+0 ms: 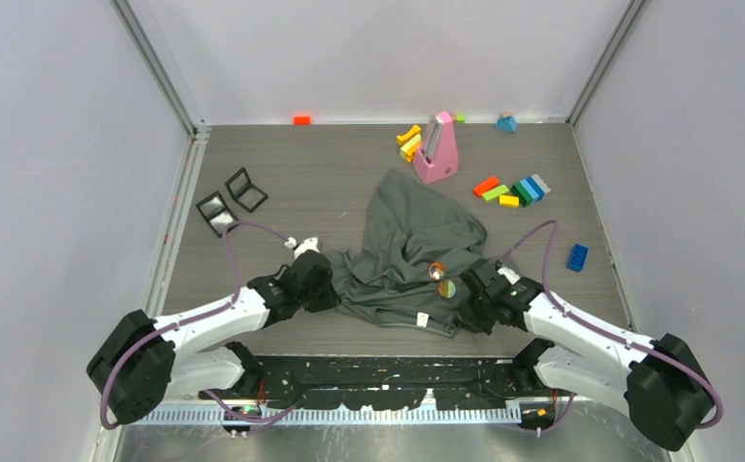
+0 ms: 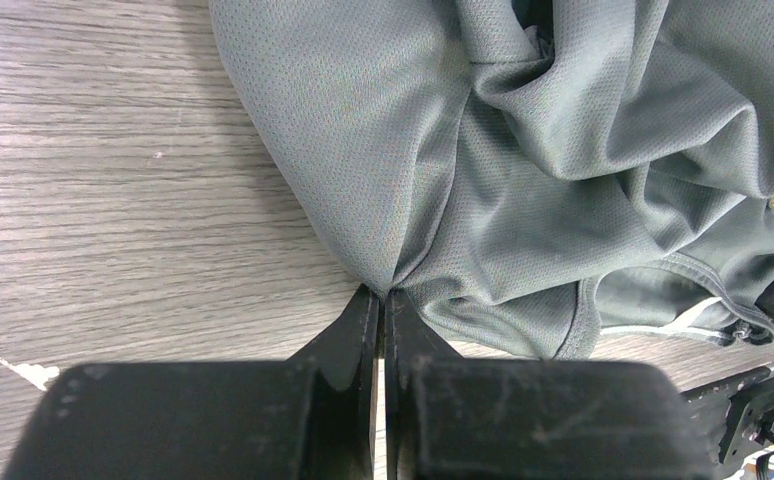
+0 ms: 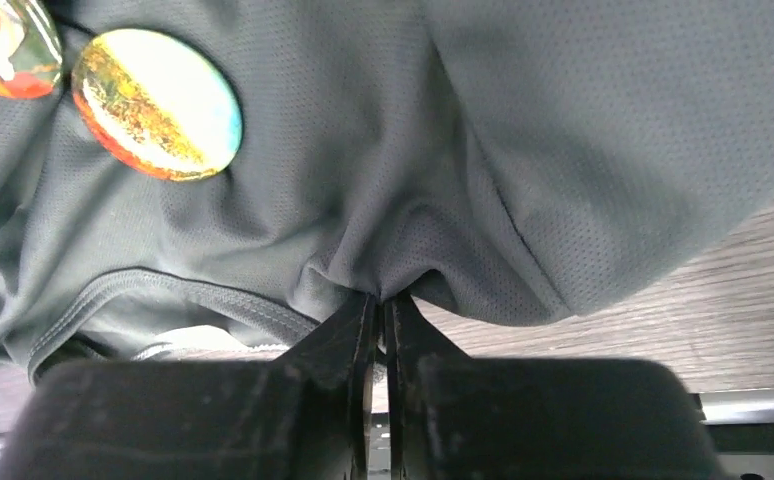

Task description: Pin the brooch onto the clothing

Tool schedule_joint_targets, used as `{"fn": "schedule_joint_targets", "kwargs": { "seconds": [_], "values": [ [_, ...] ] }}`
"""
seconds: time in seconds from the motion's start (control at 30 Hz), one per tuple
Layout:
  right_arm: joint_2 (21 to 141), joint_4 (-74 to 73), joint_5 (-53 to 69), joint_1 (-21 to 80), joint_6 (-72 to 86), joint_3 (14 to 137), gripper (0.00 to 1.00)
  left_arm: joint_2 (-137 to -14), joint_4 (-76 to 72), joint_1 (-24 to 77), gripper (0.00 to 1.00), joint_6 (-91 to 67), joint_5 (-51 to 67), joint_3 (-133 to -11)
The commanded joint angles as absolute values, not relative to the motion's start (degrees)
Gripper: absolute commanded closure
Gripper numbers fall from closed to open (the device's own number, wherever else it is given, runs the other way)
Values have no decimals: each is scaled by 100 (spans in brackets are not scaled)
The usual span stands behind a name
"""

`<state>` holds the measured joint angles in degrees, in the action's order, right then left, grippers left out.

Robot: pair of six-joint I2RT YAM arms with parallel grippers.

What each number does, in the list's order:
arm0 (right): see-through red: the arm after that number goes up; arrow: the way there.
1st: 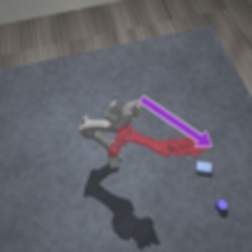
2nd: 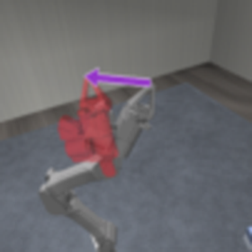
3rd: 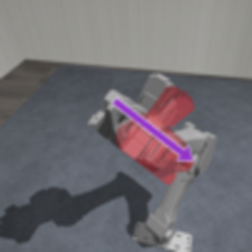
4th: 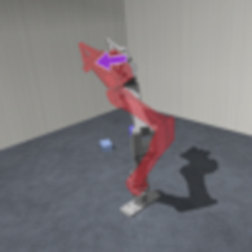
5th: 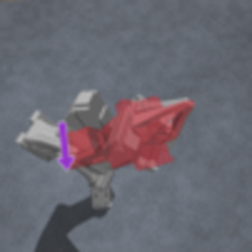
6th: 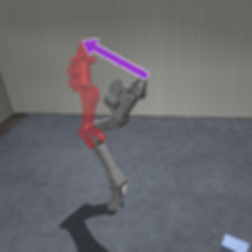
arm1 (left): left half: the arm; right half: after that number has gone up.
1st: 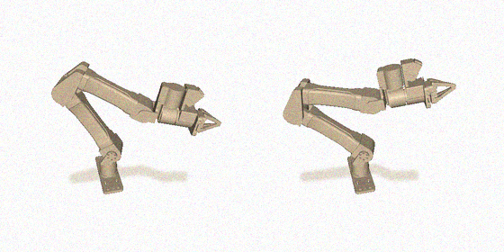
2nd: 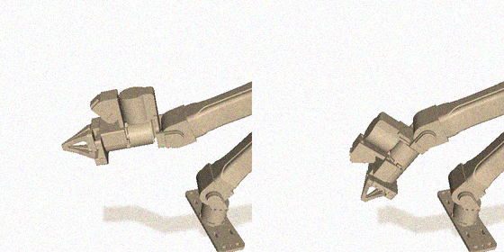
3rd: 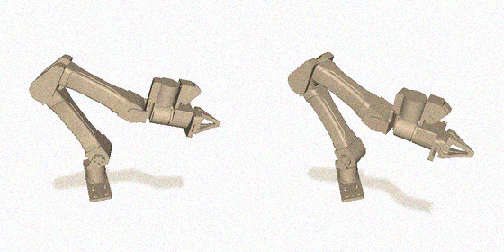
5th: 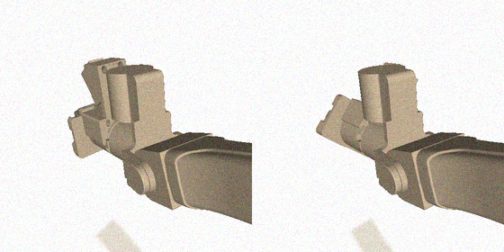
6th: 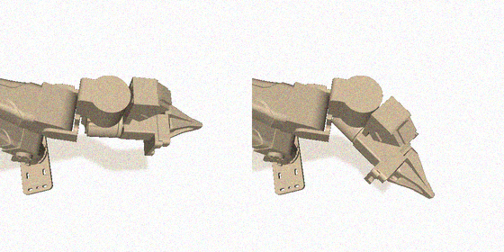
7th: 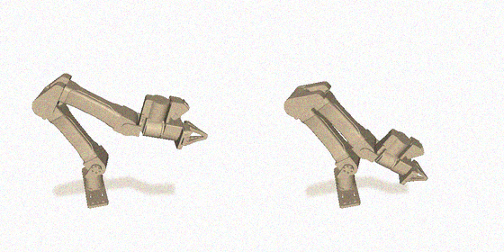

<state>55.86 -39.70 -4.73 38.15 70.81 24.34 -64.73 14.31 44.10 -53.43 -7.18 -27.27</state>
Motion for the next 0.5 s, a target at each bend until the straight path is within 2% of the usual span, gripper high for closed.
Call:
{"fn": "schedule_joint_targets", "kwargs": {
  "seconds": [0.0, 0.17, 0.27, 0.47],
  "values": [
    [5745, -3366, -1201, 3843, 7106, 2418, 96, -6357, 1487, 4290, 100, -5081, -1006, -3062],
    [5760, -3704, -2247, 3683, 6511, 3461, 100, -6571, 1604, 3767, 100, -4466, -932, -3781],
    [5864, -3912, -2517, 3113, 5708, 4244, 100, -6661, 1884, 3359, 100, -4003, -893, -4607],
    [5945, -4309, -2663, 2285, 4245, 6819, 100, -6622, 2233, 2989, 100, -2783, -965, -6783]
  ]
}}
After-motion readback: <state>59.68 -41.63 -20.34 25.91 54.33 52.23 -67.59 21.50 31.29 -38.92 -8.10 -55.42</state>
